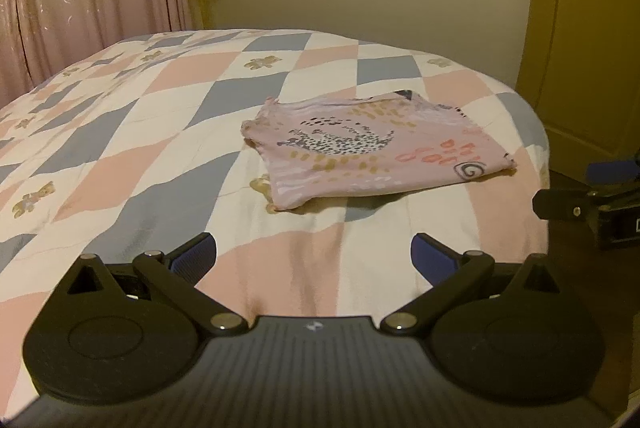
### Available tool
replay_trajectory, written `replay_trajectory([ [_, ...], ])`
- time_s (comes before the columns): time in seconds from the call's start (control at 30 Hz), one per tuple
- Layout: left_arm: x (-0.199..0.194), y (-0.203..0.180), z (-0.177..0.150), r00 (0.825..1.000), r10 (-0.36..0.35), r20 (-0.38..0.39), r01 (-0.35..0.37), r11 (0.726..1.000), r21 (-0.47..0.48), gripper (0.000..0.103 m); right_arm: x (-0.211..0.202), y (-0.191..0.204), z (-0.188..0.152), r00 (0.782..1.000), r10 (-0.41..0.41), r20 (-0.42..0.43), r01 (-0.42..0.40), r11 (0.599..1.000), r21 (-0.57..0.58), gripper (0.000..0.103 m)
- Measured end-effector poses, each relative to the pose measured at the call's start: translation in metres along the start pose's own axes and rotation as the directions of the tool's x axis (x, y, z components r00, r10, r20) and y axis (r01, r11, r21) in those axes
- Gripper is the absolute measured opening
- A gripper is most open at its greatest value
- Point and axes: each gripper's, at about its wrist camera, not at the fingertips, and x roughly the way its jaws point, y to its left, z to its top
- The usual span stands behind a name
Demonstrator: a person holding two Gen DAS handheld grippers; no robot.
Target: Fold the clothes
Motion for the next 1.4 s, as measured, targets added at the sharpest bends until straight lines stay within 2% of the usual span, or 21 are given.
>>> replay_trajectory([
  [0.67,-0.074,-0.015,0.004,0.998,-0.028,0.060,0.028,1.000,-0.007,0.102,-0.081,0.008,-0.004,0.996,-0.030,0.084,0.027,0.999,0.031,0.101],
  [1.03,-0.115,-0.024,-0.003,0.995,-0.038,0.088,0.039,0.999,-0.010,0.102,-0.122,0.021,-0.012,0.993,-0.022,0.120,0.021,1.000,0.007,0.101],
  [1.4,-0.136,-0.030,-0.012,0.996,-0.031,0.087,0.031,1.000,0.001,0.102,-0.142,0.022,-0.024,0.993,-0.026,0.116,0.025,1.000,0.010,0.101],
])
